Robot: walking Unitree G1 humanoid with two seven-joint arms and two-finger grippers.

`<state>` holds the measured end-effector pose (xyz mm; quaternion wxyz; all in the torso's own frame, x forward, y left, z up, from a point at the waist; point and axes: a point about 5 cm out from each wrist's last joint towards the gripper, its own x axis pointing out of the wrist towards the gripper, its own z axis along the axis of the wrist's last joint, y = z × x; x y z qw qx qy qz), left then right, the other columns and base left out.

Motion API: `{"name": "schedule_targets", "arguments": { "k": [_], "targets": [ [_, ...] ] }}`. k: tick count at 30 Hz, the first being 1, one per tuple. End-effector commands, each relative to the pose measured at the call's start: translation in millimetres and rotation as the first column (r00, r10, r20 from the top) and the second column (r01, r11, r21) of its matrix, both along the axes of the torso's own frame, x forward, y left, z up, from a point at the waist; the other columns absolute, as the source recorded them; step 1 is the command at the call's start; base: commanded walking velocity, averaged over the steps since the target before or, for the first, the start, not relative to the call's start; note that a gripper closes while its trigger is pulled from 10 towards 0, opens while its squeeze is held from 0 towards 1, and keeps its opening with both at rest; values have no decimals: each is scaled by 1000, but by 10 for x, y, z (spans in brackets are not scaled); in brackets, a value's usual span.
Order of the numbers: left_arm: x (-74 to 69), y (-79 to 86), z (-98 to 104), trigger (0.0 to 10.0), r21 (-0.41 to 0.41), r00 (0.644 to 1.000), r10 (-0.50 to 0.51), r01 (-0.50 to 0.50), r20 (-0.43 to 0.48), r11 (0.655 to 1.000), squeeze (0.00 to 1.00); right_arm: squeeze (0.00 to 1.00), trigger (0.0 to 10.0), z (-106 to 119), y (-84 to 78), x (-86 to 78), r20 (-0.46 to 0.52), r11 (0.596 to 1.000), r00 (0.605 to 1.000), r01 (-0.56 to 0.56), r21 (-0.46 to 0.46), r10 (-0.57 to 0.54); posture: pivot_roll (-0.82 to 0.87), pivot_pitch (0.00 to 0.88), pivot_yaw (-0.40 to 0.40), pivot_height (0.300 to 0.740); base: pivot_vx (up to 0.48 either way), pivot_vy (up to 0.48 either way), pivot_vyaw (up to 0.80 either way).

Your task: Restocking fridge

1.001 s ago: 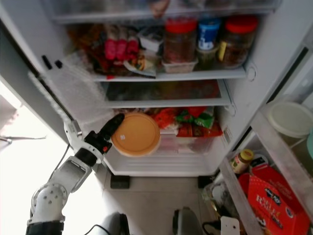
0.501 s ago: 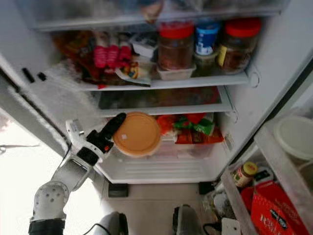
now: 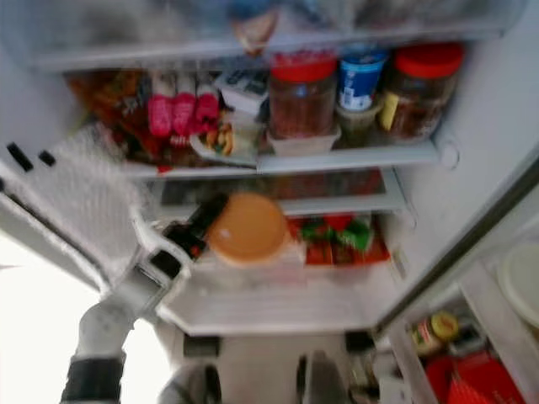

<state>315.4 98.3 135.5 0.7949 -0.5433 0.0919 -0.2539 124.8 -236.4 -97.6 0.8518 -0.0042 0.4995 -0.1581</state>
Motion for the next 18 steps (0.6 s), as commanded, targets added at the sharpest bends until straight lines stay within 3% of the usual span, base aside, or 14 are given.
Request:
{"name": "schedule_targets", "arguments": {
  "k": [1, 8, 14, 18],
  "targets": [
    [36, 165, -163, 10000, -11, 997, 58, -58, -60, 998, 0, 0, 10000, 11, -27, 9, 7, 1000, 1000, -2, -14, 2, -17, 152, 47, 650, 0, 0, 0],
    [178, 187, -330, 10000, -25, 992, 62, -65, -107, 998, 0, 0, 10000, 4, -17, -7, 3, 1000, 1000, -3, -12, 3, -31, 166, 52, 650, 0, 0, 0],
    [334, 22, -338, 10000, 47, 995, 61, -58, -73, 997, 0, 0, 10000, -10, -18, -56, -5, 1000, 1000, 21, -13, -21, -68, 176, 60, 650, 0, 0, 0],
    [387, -5, -327, 10000, 46, 996, 69, -66, -55, 997, 0, 0, 10000, -16, -17, -75, -7, 1000, 1000, 23, -13, -24, -90, 183, 59, 650, 0, 0, 0]
  ]
}}
